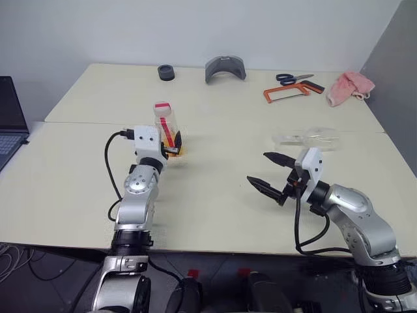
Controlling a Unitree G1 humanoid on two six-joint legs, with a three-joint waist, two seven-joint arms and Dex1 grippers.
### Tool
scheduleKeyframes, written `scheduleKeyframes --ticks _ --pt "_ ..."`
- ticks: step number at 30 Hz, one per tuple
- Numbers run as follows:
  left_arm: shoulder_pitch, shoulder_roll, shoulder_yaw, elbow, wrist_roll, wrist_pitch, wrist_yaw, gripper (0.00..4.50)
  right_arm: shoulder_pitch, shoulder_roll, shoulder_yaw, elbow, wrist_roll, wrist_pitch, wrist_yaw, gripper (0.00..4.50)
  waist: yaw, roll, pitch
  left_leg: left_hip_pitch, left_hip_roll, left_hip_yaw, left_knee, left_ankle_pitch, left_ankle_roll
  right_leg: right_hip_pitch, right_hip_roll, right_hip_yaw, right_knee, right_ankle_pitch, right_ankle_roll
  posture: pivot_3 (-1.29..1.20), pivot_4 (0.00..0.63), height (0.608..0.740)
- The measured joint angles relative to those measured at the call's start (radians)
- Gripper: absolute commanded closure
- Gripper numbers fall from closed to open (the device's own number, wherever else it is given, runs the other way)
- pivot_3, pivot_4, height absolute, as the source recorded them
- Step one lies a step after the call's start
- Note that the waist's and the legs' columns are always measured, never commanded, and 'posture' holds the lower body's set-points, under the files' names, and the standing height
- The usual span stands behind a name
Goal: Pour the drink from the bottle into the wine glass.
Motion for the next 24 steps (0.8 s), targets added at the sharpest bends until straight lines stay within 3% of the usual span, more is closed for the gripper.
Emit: scheduleKeyframes --ticks 24 --pt "-0.199 -0.058 -0.017 0.218 0.07 -0.043 0.18 0.02 -0.055 0.005 0.007 0.021 0.001 0.02 0.024 0.0 0.0 0.0 0.0 -0.001 0.0 0.0 0.001 0.0 0.0 -0.001 0.0 0.0 0.0 0.0 0.0 0.0 0.15 0.74"
